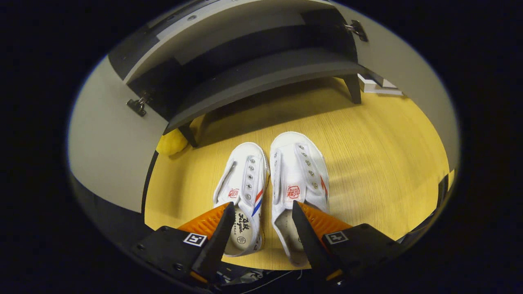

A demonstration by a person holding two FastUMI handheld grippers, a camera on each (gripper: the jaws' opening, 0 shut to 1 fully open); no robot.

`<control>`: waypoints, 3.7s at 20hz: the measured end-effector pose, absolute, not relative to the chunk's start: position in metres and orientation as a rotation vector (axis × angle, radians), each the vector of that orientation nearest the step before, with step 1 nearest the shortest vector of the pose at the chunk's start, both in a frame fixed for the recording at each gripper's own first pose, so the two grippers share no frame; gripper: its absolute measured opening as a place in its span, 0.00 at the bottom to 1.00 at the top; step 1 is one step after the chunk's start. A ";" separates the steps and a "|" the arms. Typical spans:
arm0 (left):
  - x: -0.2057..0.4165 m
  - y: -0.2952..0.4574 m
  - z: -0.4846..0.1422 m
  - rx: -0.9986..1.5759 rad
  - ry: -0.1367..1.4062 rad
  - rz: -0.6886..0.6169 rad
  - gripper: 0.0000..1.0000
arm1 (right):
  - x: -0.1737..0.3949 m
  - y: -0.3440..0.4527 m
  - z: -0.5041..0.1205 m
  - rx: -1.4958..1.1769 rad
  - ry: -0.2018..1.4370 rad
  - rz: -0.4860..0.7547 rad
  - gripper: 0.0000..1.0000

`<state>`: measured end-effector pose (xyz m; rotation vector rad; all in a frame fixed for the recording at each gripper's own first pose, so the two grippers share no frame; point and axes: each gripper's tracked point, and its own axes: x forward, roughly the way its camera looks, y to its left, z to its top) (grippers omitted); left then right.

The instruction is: Grab one shoe with the right hand and put it into the shoe cabinet, grab the other shoe with the left hand and put it into the shoe cabinet; then close the right door with the right hand and the left door with the left hand.

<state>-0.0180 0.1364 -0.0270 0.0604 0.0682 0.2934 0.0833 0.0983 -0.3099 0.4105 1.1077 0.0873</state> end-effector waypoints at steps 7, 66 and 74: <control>-0.016 0.135 -0.033 0.056 0.085 0.295 0.95 | 0.093 0.091 -0.328 0.686 1.166 -0.032 0.65; -0.042 0.105 -0.092 0.031 0.205 0.260 0.96 | 0.377 -0.019 0.062 0.276 0.404 0.167 0.01; -0.027 0.092 -0.090 0.045 0.197 0.201 0.95 | 0.389 -0.025 0.044 0.246 0.444 0.121 0.11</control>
